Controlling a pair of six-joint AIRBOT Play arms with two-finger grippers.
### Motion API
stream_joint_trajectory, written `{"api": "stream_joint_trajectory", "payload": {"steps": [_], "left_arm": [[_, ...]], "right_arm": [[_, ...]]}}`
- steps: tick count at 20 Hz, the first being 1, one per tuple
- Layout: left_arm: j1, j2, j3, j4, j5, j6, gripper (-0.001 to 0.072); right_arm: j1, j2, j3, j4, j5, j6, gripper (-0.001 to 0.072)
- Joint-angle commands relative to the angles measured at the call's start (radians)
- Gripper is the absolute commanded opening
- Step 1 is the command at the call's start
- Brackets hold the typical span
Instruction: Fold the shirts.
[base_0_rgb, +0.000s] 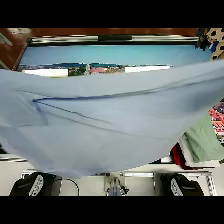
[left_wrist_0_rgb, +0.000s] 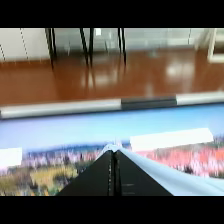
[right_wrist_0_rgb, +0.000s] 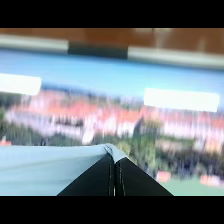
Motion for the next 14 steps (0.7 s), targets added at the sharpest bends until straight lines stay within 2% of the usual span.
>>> {"api": "stream_joint_trajectory", "payload": {"steps": [1, 4, 6, 9, 11, 14], "left_arm": [[0.0, -0.043, -0.193, 0.01, -0.078, 0.031, 0.0029], [0.0, -0.171, -0.405, -0.005, 0.09, 0.048, 0.0029], [0.0, -0.317, -0.429, -0.079, 0.154, 0.048, 0.0029], [-0.009, -0.555, -0.371, -0.209, 0.234, 0.05, 0.0029], [-0.047, -0.704, -0.288, -0.22, 0.255, 0.109, 0.0029], [-0.119, -0.899, -0.146, -0.22, 0.278, 0.109, 0.0029]], "right_arm": [[0.0, -0.117, -0.056, -0.031, 0.187, 0.062, 0.0074], [0.0, -0.262, -0.177, -0.027, 0.061, 0.071, 0.0074], [0.0, -0.395, -0.209, 0.0, -0.048, 0.066, 0.0074], [0.0, -0.608, -0.208, 0.102, -0.285, 0.059, 0.0074], [0.0, -0.731, -0.208, 0.175, -0.43, 0.059, 0.0074], [0.0, -0.859, -0.208, 0.229, -0.575, 0.056, 0.0074]]}}
